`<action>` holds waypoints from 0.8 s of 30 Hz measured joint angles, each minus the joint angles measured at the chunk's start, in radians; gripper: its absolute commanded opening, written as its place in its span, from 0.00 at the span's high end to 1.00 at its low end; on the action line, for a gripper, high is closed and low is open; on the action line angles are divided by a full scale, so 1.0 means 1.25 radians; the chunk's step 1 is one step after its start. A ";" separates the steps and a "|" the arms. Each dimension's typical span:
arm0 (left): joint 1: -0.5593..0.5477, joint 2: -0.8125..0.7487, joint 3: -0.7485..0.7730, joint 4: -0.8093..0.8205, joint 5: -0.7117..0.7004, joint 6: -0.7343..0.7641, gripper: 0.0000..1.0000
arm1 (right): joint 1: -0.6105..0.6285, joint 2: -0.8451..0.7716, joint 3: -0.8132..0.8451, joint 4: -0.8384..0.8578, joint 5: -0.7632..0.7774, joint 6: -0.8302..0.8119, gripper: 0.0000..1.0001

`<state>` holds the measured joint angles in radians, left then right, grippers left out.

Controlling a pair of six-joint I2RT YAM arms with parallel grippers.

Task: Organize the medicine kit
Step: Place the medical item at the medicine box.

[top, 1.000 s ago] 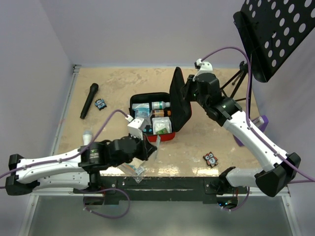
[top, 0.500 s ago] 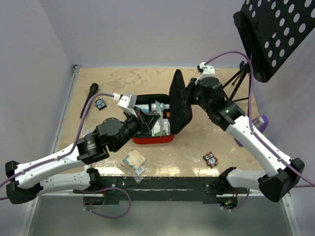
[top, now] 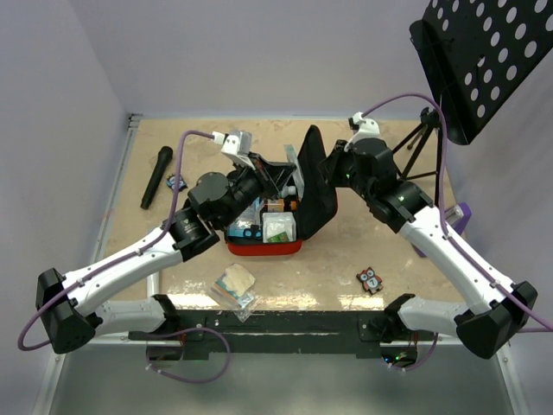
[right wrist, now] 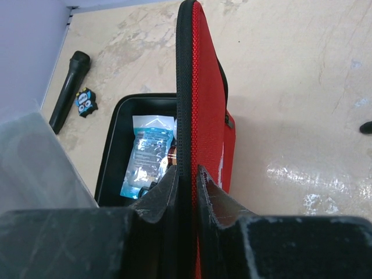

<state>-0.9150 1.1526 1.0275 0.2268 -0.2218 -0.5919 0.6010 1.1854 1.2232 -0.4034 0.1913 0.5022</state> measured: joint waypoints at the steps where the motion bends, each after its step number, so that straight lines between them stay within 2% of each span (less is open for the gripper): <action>1: 0.012 0.003 0.001 0.011 0.014 -0.004 1.00 | 0.000 0.006 0.009 -0.006 -0.001 -0.002 0.83; 9: 0.095 0.046 0.002 0.144 0.133 -0.081 1.00 | 0.000 0.019 0.031 -0.033 -0.001 -0.004 0.83; 15: 0.110 0.103 0.002 0.219 0.218 -0.130 1.00 | 0.000 0.012 0.029 -0.039 0.001 -0.004 0.80; 24: 0.119 0.175 0.002 0.262 0.284 -0.167 1.00 | 0.001 -0.026 -0.013 -0.061 0.025 -0.005 0.77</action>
<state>-0.7662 1.3708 1.0294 0.5549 0.1333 -0.8009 0.6018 1.1530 1.2076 -0.4801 0.2226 0.4965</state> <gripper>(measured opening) 0.011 0.230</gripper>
